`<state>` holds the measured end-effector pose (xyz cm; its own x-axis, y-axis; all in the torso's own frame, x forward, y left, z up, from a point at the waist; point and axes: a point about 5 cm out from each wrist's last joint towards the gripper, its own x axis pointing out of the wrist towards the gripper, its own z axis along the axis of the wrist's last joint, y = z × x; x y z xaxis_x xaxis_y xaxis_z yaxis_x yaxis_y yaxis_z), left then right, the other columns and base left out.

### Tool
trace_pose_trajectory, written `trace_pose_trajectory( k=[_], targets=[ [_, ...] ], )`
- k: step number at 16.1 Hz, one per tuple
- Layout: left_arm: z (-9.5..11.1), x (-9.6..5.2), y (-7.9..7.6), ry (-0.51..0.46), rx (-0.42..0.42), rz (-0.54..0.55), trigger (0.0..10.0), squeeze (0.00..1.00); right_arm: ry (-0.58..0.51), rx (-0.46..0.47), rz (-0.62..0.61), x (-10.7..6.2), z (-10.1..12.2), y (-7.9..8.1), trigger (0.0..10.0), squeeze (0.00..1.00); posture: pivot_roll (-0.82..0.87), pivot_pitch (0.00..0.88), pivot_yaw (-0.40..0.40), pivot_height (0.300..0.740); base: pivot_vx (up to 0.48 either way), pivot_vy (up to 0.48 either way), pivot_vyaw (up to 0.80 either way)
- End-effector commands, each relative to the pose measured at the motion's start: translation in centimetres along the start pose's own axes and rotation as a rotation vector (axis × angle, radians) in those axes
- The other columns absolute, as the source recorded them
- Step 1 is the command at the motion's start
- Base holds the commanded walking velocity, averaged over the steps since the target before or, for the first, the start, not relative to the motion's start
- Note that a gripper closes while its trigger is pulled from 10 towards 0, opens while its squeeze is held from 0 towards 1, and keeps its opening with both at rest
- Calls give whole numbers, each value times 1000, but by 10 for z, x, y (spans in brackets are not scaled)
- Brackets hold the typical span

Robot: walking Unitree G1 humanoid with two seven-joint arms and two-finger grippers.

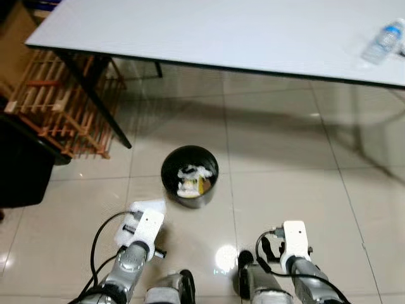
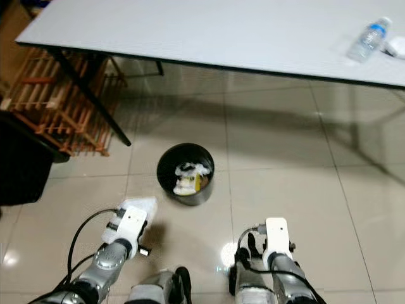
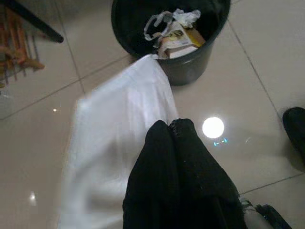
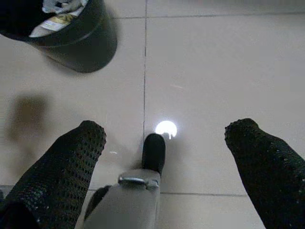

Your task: Picking trash to rubbish bin

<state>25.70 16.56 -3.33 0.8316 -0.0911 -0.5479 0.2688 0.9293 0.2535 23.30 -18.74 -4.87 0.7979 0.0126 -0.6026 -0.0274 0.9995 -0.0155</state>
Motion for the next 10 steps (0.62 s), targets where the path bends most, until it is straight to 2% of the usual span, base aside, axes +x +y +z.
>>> trace_pose_trajectory(
  k=[1,6,9,10],
  targets=[
    [-11,-4,1,41,5,4,10000,0,30,5,9,-3,-10,3,10000,0,45,275,113,740,315,0,0],
    [-11,-4,1,42,9,4,10000,0,36,3,19,-3,-11,4,10000,0,43,270,114,740,322,0,0],
    [-11,-4,1,42,11,1,10000,0,42,-3,19,-3,-11,5,10000,0,43,267,115,740,320,0,-715],
    [-11,-4,1,42,12,0,10000,0,38,-6,18,-3,-11,5,10000,0,42,265,115,740,322,0,0]
  ],
)
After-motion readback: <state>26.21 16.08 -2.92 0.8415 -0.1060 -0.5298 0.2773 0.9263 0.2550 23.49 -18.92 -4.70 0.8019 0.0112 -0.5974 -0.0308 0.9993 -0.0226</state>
